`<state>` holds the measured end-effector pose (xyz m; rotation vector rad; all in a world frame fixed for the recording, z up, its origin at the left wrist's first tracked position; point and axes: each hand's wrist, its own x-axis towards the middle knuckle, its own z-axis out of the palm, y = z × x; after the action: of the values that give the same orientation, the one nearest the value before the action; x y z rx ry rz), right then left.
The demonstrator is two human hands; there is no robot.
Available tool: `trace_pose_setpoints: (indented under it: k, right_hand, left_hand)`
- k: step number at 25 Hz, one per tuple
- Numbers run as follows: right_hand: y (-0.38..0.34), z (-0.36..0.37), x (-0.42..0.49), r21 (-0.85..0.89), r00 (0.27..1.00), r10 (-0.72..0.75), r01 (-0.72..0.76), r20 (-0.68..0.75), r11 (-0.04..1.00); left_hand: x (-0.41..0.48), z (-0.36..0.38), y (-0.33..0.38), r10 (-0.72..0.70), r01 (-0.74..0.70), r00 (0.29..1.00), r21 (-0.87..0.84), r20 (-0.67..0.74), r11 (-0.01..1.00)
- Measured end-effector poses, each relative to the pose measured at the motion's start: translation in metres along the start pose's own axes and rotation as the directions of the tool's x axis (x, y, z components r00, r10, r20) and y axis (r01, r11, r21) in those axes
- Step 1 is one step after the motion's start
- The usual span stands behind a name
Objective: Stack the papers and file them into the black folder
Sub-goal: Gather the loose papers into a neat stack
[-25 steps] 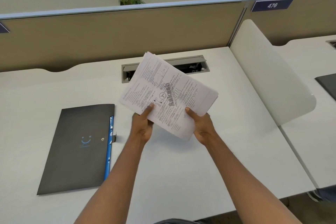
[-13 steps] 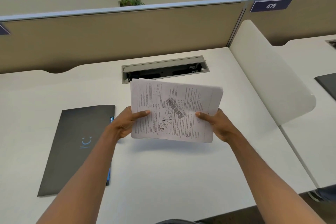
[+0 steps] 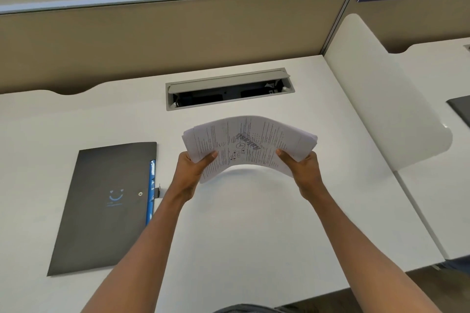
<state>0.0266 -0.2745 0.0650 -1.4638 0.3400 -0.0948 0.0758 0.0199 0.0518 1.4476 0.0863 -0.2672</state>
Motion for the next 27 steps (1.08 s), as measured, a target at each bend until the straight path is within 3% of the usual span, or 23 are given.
trace_pose_setpoints:
  k: [16, 22, 25, 27]
  right_hand:
    - [0.029, -0.006, -0.002, -0.111, 0.996, 0.074, -0.068, 0.053, 0.992]
    - [0.019, -0.018, 0.004, -0.179, 0.995, 0.095, -0.089, 0.021, 0.98]
    - [-0.014, -0.018, 0.011, -0.348, 0.992, -0.085, 0.046, -0.096, 0.936]
    - [-0.049, -0.007, 0.013, -0.549, 0.954, -0.295, 0.221, -0.049, 0.806]
  left_hand:
    - [0.001, -0.004, -0.029, -0.02, 0.018, 0.999, 0.034, 0.048, 0.999]
    - [0.012, -0.014, 0.004, -0.018, -0.002, 0.996, 0.226, 0.089, 0.974]
    - [0.019, -0.021, 0.023, 0.013, -0.038, 0.997, 0.328, 0.08, 0.944]
    - [0.023, -0.025, 0.032, 0.036, -0.058, 0.997, 0.393, 0.063, 0.918]
